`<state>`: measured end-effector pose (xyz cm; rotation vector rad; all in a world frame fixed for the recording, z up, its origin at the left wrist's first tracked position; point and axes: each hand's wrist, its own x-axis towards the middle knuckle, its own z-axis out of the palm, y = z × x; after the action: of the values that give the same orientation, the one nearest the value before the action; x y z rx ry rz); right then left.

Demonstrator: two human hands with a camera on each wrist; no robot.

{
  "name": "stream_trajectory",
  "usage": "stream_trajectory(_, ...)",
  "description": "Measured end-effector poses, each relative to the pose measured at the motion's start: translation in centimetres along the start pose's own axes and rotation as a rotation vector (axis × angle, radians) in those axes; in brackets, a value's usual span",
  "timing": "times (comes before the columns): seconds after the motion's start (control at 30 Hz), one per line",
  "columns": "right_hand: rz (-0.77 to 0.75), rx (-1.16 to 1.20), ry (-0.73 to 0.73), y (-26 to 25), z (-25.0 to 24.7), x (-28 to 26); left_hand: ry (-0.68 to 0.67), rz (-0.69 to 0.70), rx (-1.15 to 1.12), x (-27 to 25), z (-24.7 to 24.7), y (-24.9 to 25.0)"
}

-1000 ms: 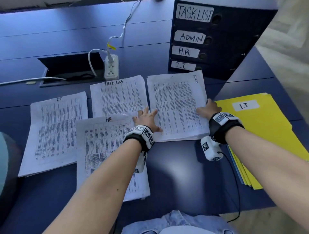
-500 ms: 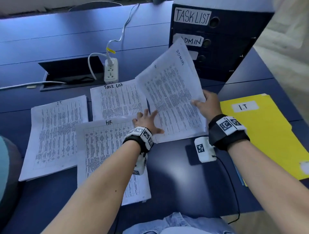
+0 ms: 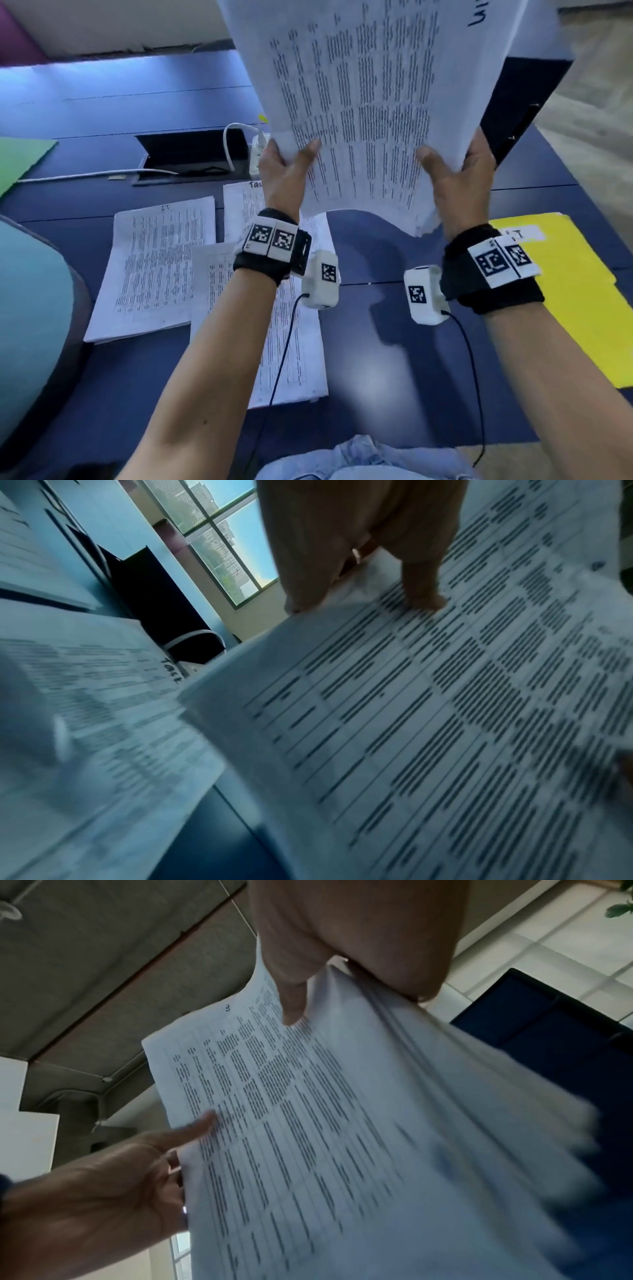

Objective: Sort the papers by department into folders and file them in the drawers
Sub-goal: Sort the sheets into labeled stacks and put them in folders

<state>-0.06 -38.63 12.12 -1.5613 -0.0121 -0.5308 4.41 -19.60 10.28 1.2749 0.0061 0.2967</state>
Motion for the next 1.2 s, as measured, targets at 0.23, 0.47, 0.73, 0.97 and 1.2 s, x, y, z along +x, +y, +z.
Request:
stream_trajectory(0.23, 0.09, 0.093, 0.138, 1.8, 1.1, -3.1, -0.027, -0.1, 0.085, -2.8, -2.0, 0.0)
stream_trajectory(0.47, -0.049, -0.01, 0.314, 0.4, 1.6, -2.8, -0.078, -0.004, 0.292, -3.2, -1.0, 1.2)
stream_trajectory(0.73, 0.132, -0.048, 0.26, 4.2, 0.4, -4.1, -0.217, -0.254, 0.357, -4.9, -1.6, -2.0)
stream_trajectory(0.97, 0.226, -0.388, 0.229, 5.6, -1.3, -3.6, -0.126, -0.267, 0.444, -4.9, 0.5, -2.1)
stream_trajectory(1.2, 0.384, -0.636, 0.095, 7.2, -3.4, -2.8, -0.054, -0.495, 0.483, -7.0, 0.7, -6.6)
